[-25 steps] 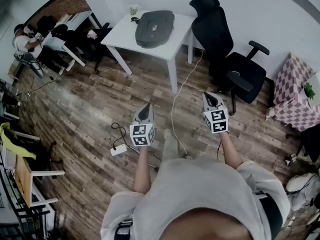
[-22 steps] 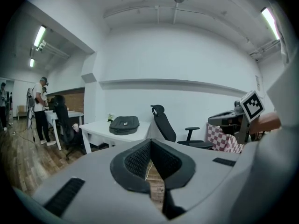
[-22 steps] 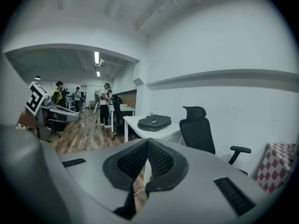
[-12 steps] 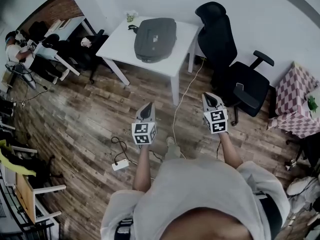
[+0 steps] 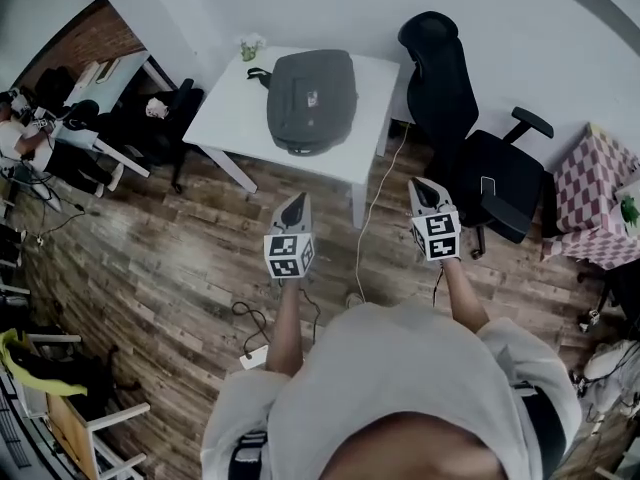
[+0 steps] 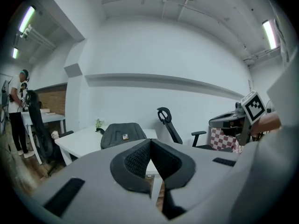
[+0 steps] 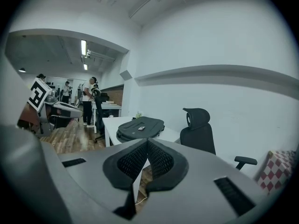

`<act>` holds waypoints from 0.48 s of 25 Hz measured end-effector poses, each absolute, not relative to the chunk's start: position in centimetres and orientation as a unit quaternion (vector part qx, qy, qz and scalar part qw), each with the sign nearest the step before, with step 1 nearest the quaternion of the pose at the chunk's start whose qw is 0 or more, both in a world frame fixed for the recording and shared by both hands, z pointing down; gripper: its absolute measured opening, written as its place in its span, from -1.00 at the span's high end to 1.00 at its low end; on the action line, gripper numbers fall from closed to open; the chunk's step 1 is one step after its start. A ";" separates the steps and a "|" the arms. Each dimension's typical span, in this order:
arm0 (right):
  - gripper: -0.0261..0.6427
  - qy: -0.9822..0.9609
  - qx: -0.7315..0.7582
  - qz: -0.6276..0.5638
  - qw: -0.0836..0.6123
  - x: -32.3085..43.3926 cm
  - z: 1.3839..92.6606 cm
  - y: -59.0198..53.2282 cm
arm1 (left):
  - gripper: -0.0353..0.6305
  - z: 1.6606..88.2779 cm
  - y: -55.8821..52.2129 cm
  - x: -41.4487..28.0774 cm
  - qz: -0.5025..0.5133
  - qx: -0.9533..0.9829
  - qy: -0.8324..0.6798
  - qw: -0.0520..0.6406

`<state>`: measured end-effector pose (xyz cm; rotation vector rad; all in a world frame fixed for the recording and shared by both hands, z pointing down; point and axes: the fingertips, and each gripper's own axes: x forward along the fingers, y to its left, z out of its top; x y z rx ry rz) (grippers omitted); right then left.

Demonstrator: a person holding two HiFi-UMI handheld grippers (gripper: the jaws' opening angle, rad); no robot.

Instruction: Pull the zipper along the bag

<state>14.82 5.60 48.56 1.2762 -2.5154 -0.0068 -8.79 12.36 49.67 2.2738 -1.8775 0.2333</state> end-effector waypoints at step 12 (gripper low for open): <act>0.89 -0.865 0.467 0.025 0.183 12.9 51.6 1.2 | 0.82 52.1 5.5 -10.6 0.094 0.790 -0.596 0.108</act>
